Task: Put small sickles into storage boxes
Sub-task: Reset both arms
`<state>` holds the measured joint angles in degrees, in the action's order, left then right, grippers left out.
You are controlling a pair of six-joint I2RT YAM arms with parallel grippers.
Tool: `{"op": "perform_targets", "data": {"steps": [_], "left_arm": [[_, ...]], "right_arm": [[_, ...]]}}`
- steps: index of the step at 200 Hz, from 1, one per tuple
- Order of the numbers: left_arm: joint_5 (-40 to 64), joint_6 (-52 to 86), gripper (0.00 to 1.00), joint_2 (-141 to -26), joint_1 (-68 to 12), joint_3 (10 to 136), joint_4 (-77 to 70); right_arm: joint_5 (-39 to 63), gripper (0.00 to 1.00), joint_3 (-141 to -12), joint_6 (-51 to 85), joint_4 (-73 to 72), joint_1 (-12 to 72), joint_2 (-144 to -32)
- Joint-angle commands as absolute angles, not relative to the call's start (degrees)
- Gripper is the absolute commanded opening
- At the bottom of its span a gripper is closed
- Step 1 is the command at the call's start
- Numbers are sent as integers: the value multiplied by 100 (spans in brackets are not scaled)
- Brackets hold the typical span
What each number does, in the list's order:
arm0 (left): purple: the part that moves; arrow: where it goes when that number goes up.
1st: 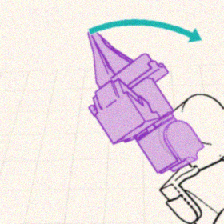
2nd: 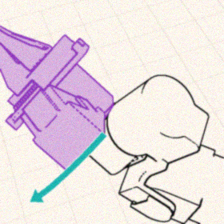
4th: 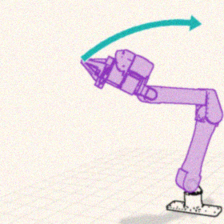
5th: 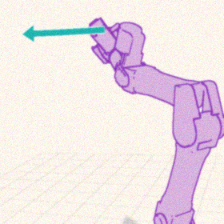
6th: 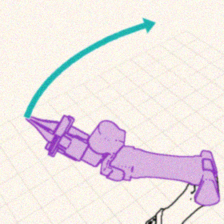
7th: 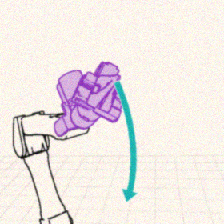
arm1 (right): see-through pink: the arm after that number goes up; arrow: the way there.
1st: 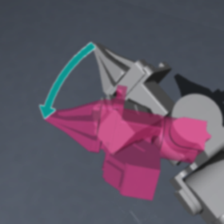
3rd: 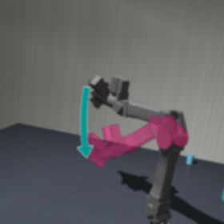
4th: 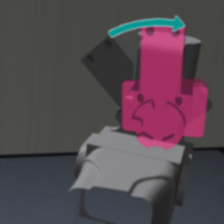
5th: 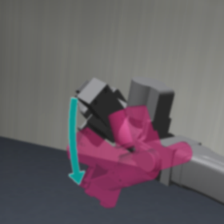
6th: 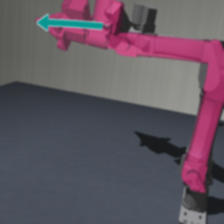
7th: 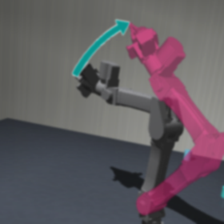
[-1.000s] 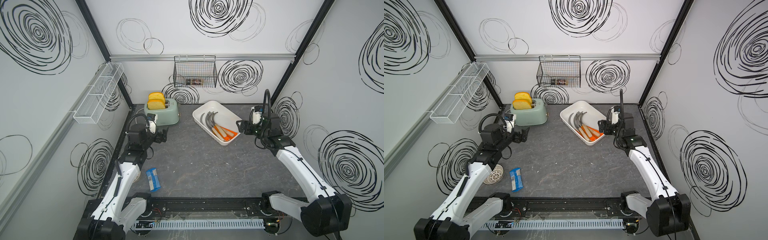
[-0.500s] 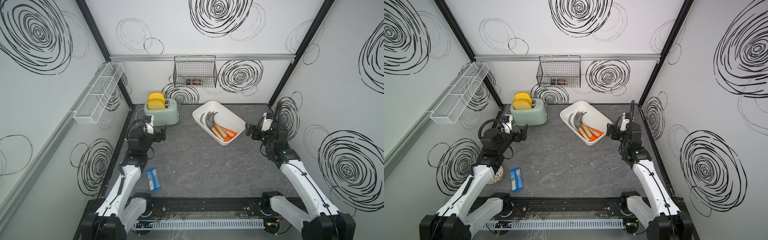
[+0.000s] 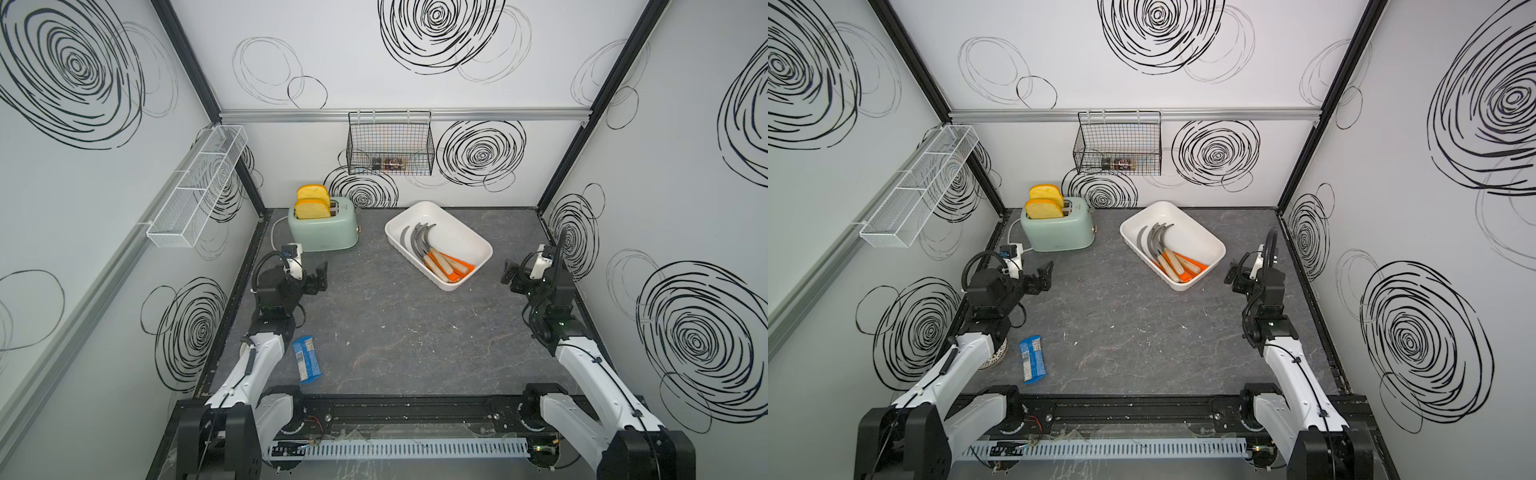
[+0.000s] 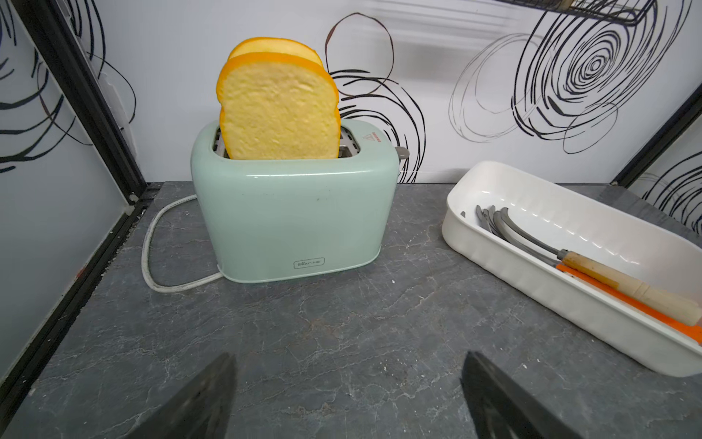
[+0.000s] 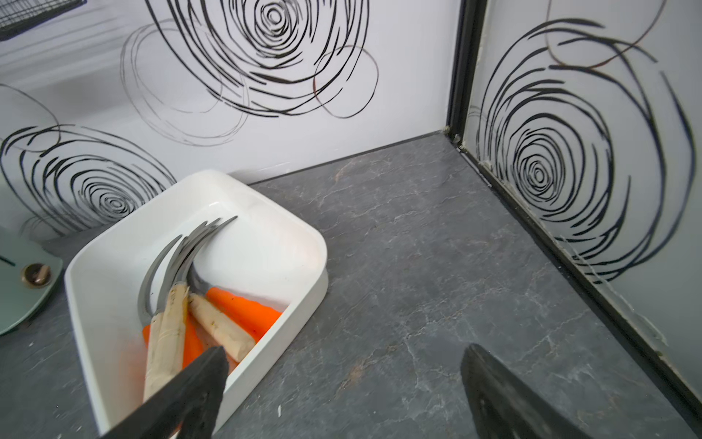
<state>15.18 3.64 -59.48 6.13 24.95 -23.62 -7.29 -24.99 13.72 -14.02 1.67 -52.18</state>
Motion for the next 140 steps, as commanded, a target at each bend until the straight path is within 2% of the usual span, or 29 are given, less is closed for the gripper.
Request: {"op": "perform_targets", "data": {"steps": [1, 33, 57, 81, 140], "left_arm": [[1821, 309, 96, -6040, 790, 2179, -3329], [1944, 457, 96, -6345, 1174, 1776, -4360], [1917, 578, 96, -6842, 1178, 1544, -5309], [1920, 793, 96, -7169, 1116, 1469, -5786], [1298, 361, 96, -7965, 464, 1389, -6695]], "right_arm": [[-1153, 98, -1917, 1302, -2930, 97, -5397], [-1767, 98, -1754, 1455, -3286, -35, -5966], [-2238, 98, -1367, 1611, -4215, -28, -6307], [-2298, 98, -1291, 1370, -4546, -35, -6626], [-2037, 98, -1201, 1197, -5654, -80, -7302]]}}
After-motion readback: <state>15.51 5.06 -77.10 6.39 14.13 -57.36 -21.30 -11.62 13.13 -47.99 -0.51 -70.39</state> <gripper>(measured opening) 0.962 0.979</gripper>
